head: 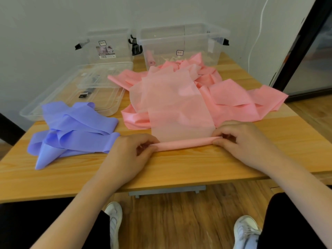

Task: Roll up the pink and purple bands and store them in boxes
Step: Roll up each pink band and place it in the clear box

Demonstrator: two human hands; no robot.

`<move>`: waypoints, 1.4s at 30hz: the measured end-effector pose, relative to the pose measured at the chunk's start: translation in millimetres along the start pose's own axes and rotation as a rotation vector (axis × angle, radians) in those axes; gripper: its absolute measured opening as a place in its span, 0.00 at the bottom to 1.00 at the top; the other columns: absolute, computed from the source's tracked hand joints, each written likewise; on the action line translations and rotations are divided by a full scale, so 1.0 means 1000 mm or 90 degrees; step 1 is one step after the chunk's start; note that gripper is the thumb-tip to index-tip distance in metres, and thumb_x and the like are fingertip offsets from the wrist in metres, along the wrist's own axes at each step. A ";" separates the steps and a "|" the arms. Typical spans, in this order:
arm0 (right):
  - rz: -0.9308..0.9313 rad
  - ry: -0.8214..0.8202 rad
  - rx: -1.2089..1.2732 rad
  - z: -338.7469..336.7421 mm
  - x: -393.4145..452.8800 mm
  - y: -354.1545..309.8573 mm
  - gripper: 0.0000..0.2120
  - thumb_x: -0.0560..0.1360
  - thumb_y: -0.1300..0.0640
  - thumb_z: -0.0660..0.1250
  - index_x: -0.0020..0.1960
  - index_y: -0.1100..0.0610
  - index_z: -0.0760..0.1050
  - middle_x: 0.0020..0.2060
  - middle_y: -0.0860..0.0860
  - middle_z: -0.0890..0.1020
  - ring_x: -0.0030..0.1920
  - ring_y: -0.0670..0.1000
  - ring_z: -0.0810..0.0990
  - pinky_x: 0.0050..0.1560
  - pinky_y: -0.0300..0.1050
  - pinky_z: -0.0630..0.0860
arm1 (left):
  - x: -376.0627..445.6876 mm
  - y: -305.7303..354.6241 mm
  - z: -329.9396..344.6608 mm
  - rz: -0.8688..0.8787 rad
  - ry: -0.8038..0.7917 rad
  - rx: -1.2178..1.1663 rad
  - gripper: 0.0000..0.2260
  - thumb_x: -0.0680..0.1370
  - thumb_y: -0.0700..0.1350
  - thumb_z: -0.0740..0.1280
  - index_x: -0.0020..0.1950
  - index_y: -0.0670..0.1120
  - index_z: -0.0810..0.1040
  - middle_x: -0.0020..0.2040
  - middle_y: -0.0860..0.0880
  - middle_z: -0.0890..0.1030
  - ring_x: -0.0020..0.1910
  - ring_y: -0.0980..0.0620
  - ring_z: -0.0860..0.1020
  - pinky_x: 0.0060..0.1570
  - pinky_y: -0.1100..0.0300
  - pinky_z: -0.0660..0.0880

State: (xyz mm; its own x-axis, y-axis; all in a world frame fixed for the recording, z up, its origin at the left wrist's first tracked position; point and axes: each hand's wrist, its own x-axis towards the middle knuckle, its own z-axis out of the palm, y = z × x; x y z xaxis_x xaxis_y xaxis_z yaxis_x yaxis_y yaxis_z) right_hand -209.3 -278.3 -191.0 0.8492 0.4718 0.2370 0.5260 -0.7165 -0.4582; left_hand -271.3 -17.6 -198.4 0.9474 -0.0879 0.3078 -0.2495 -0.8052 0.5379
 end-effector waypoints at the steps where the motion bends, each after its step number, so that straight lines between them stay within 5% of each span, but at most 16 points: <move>1: 0.002 0.004 0.003 0.001 0.001 0.000 0.04 0.73 0.57 0.68 0.45 0.54 0.81 0.41 0.43 0.78 0.42 0.41 0.74 0.47 0.29 0.67 | 0.000 0.001 0.001 -0.011 0.005 -0.006 0.06 0.74 0.42 0.68 0.49 0.50 0.82 0.39 0.60 0.80 0.45 0.64 0.74 0.43 0.75 0.68; 8: 0.054 0.043 0.061 0.007 -0.001 -0.007 0.05 0.73 0.59 0.68 0.43 0.49 0.77 0.37 0.40 0.76 0.41 0.37 0.73 0.42 0.24 0.65 | 0.003 0.005 0.008 -0.044 0.036 -0.017 0.07 0.75 0.38 0.66 0.45 0.46 0.83 0.37 0.63 0.77 0.43 0.71 0.73 0.42 0.78 0.66; 14: 0.089 0.068 0.092 0.011 -0.001 -0.007 0.06 0.71 0.59 0.70 0.40 0.49 0.77 0.35 0.42 0.77 0.37 0.41 0.73 0.40 0.28 0.67 | 0.003 0.006 0.011 -0.071 0.059 0.025 0.02 0.75 0.42 0.68 0.43 0.49 0.78 0.32 0.58 0.74 0.36 0.60 0.74 0.36 0.71 0.68; 18: 0.048 0.090 0.092 0.011 0.004 -0.005 0.08 0.68 0.63 0.73 0.39 0.51 0.77 0.38 0.46 0.77 0.40 0.41 0.74 0.41 0.27 0.67 | 0.000 0.003 0.013 0.021 0.070 0.116 0.01 0.73 0.44 0.68 0.43 0.48 0.78 0.38 0.55 0.74 0.35 0.58 0.72 0.36 0.69 0.68; 23: -0.017 -0.020 0.054 0.002 0.005 0.000 0.07 0.66 0.56 0.75 0.41 0.48 0.79 0.41 0.40 0.78 0.46 0.39 0.74 0.48 0.28 0.67 | 0.001 -0.001 0.008 0.107 -0.052 0.045 0.14 0.72 0.56 0.62 0.46 0.48 0.80 0.42 0.56 0.78 0.42 0.60 0.73 0.45 0.69 0.69; 30: -0.009 -0.028 0.072 0.002 0.001 -0.004 0.10 0.73 0.60 0.67 0.41 0.44 0.76 0.41 0.40 0.79 0.46 0.37 0.74 0.46 0.26 0.66 | 0.002 -0.002 0.008 0.055 -0.001 -0.029 0.10 0.73 0.47 0.63 0.49 0.48 0.82 0.42 0.60 0.80 0.46 0.64 0.76 0.45 0.76 0.68; 35: 0.012 -0.009 0.089 0.003 -0.001 -0.005 0.10 0.70 0.58 0.71 0.38 0.45 0.73 0.36 0.43 0.78 0.41 0.41 0.74 0.40 0.30 0.69 | 0.002 -0.002 0.011 0.068 0.015 -0.009 0.08 0.72 0.46 0.65 0.47 0.48 0.82 0.42 0.56 0.78 0.42 0.61 0.74 0.43 0.74 0.68; 39: -0.039 -0.009 0.049 0.003 0.001 -0.002 0.09 0.69 0.58 0.72 0.37 0.47 0.75 0.39 0.42 0.76 0.43 0.41 0.74 0.44 0.32 0.69 | 0.000 -0.002 0.011 0.059 0.025 0.032 0.12 0.72 0.55 0.63 0.43 0.50 0.82 0.41 0.58 0.74 0.36 0.57 0.73 0.37 0.66 0.71; 42: -0.065 -0.038 0.044 -0.001 0.001 0.000 0.07 0.67 0.55 0.73 0.39 0.45 0.76 0.41 0.40 0.77 0.47 0.41 0.74 0.48 0.31 0.68 | 0.001 -0.002 0.006 0.075 -0.018 0.032 0.17 0.70 0.60 0.61 0.44 0.51 0.82 0.42 0.59 0.75 0.41 0.59 0.73 0.41 0.66 0.70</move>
State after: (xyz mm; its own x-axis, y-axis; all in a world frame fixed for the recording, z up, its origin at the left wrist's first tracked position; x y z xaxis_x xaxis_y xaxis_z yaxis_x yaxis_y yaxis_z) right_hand -208.6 -278.9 -190.0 0.7858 0.5721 0.2348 0.6036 -0.6271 -0.4923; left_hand -268.7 -19.3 -204.2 0.9178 -0.1995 0.3433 -0.3493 -0.8169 0.4590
